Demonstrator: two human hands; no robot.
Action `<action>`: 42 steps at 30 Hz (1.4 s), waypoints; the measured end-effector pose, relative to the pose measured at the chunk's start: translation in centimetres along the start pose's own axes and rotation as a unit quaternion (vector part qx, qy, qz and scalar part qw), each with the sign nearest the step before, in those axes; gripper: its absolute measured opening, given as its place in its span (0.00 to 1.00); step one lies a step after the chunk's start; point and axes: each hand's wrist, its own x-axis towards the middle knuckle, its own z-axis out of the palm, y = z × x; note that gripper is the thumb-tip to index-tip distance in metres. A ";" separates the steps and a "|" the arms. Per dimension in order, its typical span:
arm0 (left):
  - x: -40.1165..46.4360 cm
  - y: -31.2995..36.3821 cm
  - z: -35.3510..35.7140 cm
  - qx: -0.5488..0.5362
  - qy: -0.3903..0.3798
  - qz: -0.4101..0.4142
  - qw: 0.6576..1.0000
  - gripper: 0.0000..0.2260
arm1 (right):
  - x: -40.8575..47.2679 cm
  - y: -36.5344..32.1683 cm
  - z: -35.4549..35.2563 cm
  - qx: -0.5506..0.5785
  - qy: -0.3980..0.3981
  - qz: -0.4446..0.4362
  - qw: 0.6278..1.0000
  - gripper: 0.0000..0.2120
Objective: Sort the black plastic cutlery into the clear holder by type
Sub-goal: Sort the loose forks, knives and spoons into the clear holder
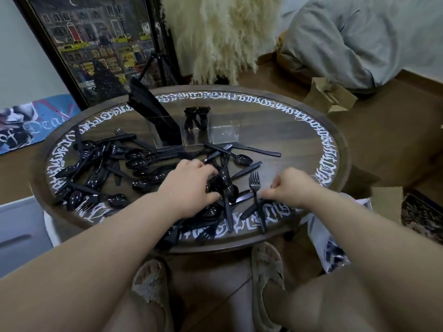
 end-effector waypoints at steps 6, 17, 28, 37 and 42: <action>0.0 0.3 1.3 -0.028 -0.022 -0.018 0.999 0.31 | 0.6 -0.7 1.1 -0.025 -0.016 0.001 1.000 0.26; 1.1 -1.9 2.3 -0.026 -0.030 -0.017 0.999 0.26 | 2.7 -0.1 0.4 0.111 0.128 0.011 0.985 0.11; 3.1 -0.3 3.0 -0.046 0.014 0.010 0.999 0.26 | 3.3 -1.0 0.7 0.230 0.130 -0.094 0.960 0.06; 3.5 -0.2 2.9 -0.034 0.024 -0.006 0.999 0.28 | 2.8 0.6 1.2 0.077 0.041 -0.133 0.987 0.23; 2.4 -1.5 2.1 -0.042 0.051 -0.029 0.997 0.32 | 2.5 1.3 0.8 0.087 0.109 -0.126 0.982 0.23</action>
